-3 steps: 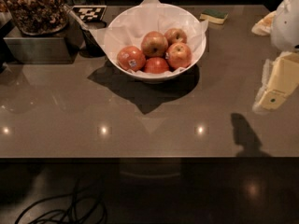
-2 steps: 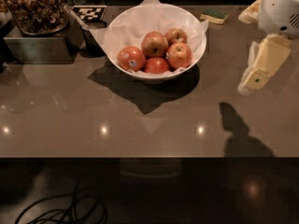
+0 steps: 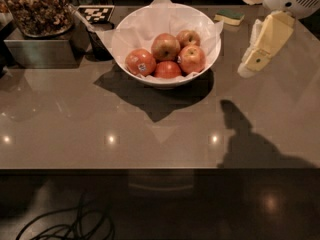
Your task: Pick apple from white bowl
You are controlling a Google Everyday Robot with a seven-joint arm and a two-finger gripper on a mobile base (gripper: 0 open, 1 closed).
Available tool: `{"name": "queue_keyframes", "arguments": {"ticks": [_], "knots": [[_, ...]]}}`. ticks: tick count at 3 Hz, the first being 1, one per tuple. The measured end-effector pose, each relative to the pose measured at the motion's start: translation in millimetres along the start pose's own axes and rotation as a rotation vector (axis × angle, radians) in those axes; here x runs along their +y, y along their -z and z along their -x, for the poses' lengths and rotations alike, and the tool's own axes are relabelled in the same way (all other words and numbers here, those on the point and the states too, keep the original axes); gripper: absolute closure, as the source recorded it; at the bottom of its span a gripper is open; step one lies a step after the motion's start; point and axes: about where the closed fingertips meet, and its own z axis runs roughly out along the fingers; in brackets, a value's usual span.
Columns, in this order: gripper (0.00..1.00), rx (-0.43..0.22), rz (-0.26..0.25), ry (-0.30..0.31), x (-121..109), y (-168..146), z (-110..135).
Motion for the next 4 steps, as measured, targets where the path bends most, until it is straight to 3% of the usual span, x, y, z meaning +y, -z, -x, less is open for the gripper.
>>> {"name": "queue_keyframes", "arguments": {"ticks": [1,3,4], "knots": [[0.0,-0.037,0.001,-0.049,-3.1,-7.6,-7.3],[0.0,-0.187,0.075,-0.012,-48.3,-62.9,39.0],[0.0,-0.225,0.106,-0.015,-58.8,-86.1,62.7]]}}
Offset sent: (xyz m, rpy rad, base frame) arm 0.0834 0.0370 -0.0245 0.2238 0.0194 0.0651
